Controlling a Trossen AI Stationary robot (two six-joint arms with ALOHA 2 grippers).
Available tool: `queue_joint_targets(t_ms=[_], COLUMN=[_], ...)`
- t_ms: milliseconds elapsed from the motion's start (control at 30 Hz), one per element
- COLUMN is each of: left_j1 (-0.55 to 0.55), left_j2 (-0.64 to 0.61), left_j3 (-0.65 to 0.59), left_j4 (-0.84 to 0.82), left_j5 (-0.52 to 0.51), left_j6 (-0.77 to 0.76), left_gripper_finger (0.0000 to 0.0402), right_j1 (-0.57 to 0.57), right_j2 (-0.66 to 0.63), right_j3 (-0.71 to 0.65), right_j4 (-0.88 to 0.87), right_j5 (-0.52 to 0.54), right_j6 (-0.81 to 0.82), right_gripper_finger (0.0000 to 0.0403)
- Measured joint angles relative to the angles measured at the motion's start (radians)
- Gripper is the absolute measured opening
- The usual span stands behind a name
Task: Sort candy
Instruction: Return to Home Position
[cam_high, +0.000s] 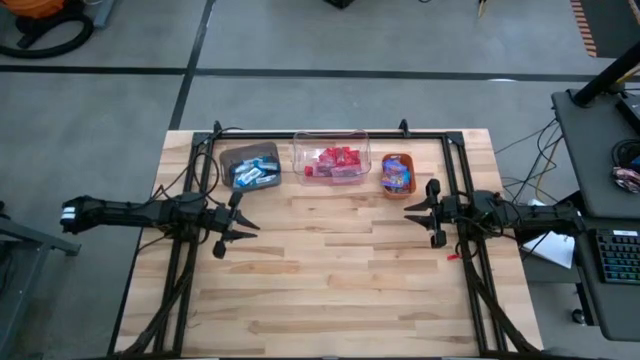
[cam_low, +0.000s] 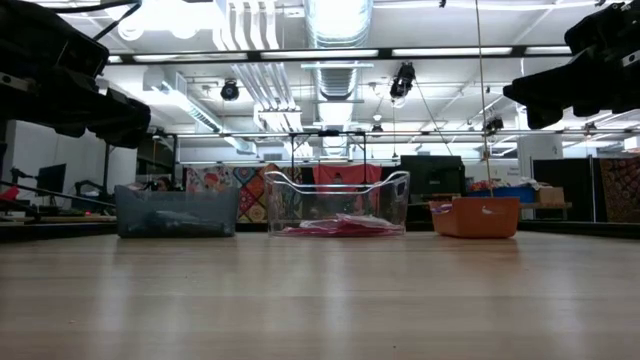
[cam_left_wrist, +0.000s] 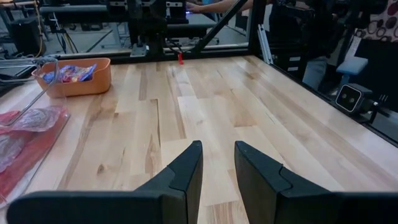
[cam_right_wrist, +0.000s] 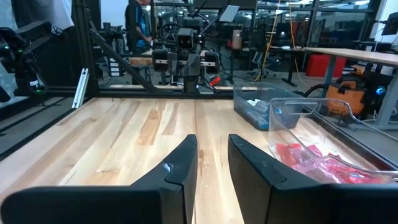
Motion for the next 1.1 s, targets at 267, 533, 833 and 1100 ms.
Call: queue_joint_targets(t_ms=[267,533,833,1100], left_j1=[0.000,0.000,0.000,0.000], left_j2=[0.000,0.000,0.000,0.000], left_j3=[0.000,0.000,0.000,0.000], left_j4=[0.000,0.000,0.000,0.000], left_j5=[0.000,0.000,0.000,0.000], left_j6=[0.000,0.000,0.000,0.000], left_gripper_finger=[0.0077,0.0077,0.0077,0.0077], right_j1=[0.000,0.000,0.000,0.000], right_j2=[0.000,0.000,0.000,0.000], right_j3=[0.000,0.000,0.000,0.000], right_j4=[0.000,0.000,0.000,0.000], right_j5=[0.000,0.000,0.000,0.000], right_j6=[0.000,0.000,0.000,0.000], right_gripper_finger=[0.0071,0.0079,0.0089,0.0076])
